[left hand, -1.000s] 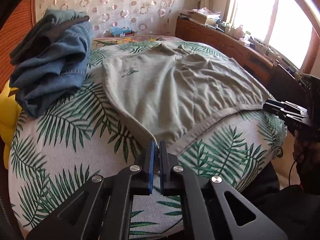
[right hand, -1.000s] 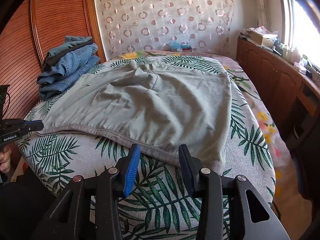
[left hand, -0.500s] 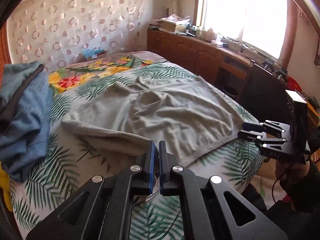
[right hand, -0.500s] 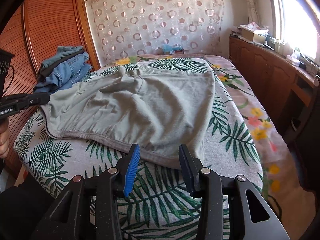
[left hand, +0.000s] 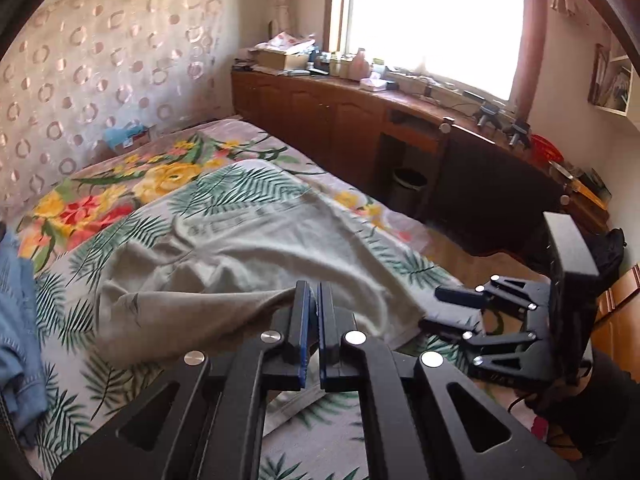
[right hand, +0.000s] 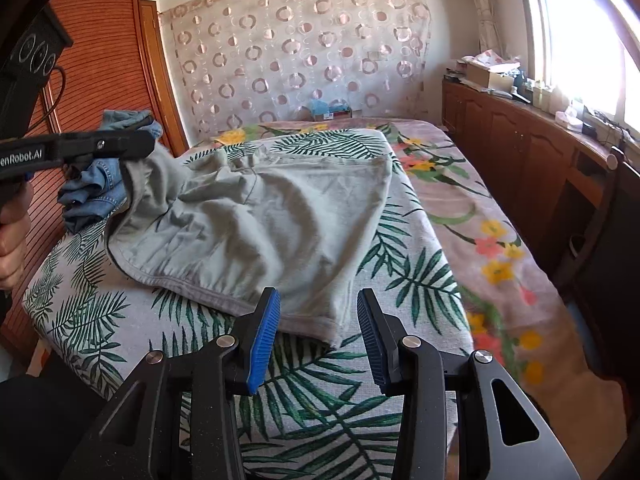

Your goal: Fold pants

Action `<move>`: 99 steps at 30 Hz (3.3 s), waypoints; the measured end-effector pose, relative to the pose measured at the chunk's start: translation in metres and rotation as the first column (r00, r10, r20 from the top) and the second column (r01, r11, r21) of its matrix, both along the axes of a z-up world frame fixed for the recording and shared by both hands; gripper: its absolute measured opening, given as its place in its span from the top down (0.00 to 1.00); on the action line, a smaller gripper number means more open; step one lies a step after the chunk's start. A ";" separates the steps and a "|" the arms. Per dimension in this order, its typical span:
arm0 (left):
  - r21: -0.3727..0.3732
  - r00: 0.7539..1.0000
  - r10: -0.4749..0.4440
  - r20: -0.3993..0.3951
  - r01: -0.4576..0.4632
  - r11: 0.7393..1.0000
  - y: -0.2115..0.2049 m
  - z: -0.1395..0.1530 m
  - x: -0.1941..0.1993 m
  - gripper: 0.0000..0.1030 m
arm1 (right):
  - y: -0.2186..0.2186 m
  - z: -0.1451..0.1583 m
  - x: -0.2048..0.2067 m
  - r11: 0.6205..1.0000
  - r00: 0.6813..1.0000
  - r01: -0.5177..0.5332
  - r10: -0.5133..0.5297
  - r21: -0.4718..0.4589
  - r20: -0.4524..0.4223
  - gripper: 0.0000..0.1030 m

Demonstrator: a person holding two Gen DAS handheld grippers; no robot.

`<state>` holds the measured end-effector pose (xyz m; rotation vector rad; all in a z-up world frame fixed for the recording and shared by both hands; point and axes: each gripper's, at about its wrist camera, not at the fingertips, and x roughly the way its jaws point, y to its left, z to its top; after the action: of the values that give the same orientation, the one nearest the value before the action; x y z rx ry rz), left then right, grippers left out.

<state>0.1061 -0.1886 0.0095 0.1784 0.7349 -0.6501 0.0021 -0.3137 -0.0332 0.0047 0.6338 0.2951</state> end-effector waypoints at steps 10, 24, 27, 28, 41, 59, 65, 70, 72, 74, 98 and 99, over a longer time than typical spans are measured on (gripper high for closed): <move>-0.003 0.998 -0.042 -0.036 0.042 0.999 -0.021 0.000 -0.001 0.90 | 0.003 0.002 -0.004 1.000 1.000 0.017 -0.016 -0.006 0.010 0.59; 0.000 0.992 0.123 0.020 -0.123 0.992 0.038 -0.009 0.000 0.23 | 0.029 -0.005 0.013 0.999 0.999 -0.040 0.040 0.006 0.001 0.59; 0.017 0.989 0.146 0.005 -0.146 0.989 0.048 -0.022 0.001 0.23 | 0.037 -0.009 0.016 0.997 0.997 -0.071 0.071 0.013 -0.010 0.59; 0.021 0.988 0.152 -0.002 -0.152 0.988 0.051 -0.026 0.002 0.23 | 0.038 -0.011 0.017 0.997 0.997 -0.080 0.081 0.015 -0.014 0.59; 0.044 0.979 0.191 -0.071 -0.188 0.981 0.075 -0.066 -0.006 0.23 | 0.044 -0.022 0.038 0.989 0.987 -0.148 0.146 -0.021 -0.072 0.75; 0.030 0.978 0.195 -0.076 -0.193 0.981 0.076 -0.071 -0.010 0.23 | -0.006 0.005 0.005 0.998 0.998 -0.053 0.052 0.023 0.048 0.96; 0.032 0.978 0.195 -0.071 -0.193 0.981 0.072 -0.071 -0.009 0.23 | -0.017 -0.004 -0.008 1.000 1.000 -0.012 0.012 0.016 0.003 0.96; 0.042 0.976 0.205 -0.077 -0.203 0.978 0.070 -0.075 -0.006 0.23 | -0.005 -0.007 -0.010 1.000 0.999 -0.022 0.022 -0.004 -0.027 0.96; 0.045 0.974 0.211 -0.077 -0.208 0.977 0.070 -0.076 -0.006 0.23 | -0.009 0.000 -0.007 1.000 0.999 -0.024 0.023 -0.008 -0.030 0.96; 0.046 0.973 0.216 -0.076 -0.213 0.976 0.071 -0.076 -0.005 0.23 | -0.010 0.002 -0.006 1.000 0.999 -0.024 0.023 -0.015 -0.030 0.96; 0.026 0.948 0.313 -0.052 -0.312 0.950 0.103 -0.075 0.003 0.23 | 0.020 0.028 0.017 0.996 0.996 -0.089 0.089 0.009 0.027 0.67; 0.026 0.947 0.318 -0.051 -0.317 0.948 0.105 -0.075 0.004 0.23 | 0.025 0.029 0.021 0.995 0.994 -0.101 0.101 0.008 0.030 0.66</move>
<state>0.1100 -0.0837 -0.0651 0.0552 0.8013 -0.3419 0.0229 -0.2889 -0.0045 -0.0227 0.6041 0.3951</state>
